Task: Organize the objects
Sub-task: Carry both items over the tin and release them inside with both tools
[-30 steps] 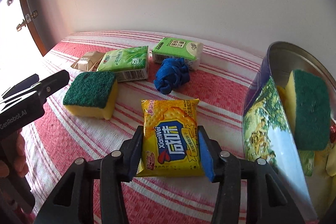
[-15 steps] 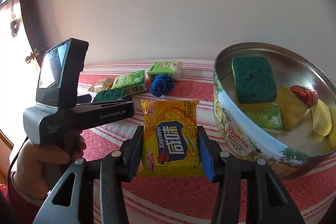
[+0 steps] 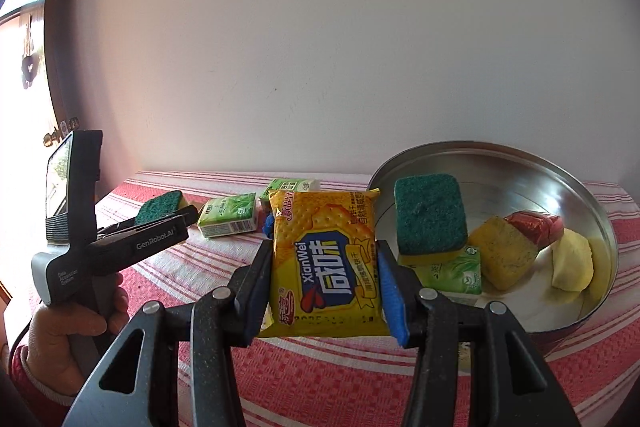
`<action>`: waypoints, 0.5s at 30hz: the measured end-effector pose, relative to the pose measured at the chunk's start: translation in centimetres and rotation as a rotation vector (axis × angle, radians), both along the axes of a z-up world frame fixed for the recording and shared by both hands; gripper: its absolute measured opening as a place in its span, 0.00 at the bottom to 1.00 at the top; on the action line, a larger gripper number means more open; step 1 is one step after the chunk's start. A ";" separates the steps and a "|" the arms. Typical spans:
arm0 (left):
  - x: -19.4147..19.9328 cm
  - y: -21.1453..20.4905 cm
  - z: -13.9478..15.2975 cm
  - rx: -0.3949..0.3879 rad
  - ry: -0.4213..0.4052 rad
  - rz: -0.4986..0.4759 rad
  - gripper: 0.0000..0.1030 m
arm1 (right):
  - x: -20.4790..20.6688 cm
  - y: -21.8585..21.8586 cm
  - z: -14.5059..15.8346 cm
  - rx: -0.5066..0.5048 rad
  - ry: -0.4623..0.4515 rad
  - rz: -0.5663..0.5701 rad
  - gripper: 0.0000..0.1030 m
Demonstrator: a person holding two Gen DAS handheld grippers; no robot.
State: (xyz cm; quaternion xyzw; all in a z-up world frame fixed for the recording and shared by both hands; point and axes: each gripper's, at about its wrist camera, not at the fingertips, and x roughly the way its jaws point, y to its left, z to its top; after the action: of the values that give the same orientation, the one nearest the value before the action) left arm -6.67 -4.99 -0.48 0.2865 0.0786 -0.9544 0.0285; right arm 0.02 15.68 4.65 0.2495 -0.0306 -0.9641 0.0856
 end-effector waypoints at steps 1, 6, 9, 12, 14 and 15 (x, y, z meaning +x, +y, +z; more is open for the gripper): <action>0.4 0.5 0.6 -0.005 0.028 -0.011 0.70 | 0.1 0.3 0.2 0.001 0.013 -0.008 0.50; 1.7 3.9 3.5 -0.028 0.119 -0.062 0.70 | 0.3 2.5 1.5 0.009 0.062 -0.075 0.50; 1.9 6.2 4.6 -0.030 0.136 -0.107 0.70 | 0.4 4.1 2.2 0.025 0.086 -0.133 0.50; 2.6 8.1 5.5 -0.044 0.151 -0.158 0.70 | 0.2 5.8 2.6 0.038 0.105 -0.191 0.50; 2.6 9.7 5.9 -0.054 0.161 -0.183 0.70 | 0.0 7.0 2.9 0.034 0.106 -0.228 0.50; 2.6 10.4 6.1 -0.060 0.166 -0.195 0.70 | -0.3 7.6 2.9 0.030 0.105 -0.245 0.50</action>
State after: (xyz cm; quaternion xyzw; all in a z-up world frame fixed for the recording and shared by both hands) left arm -4.08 5.45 5.64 0.2120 0.0237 -0.9750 -0.0623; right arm -0.25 23.27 7.55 0.1944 -0.0417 -0.9794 -0.0352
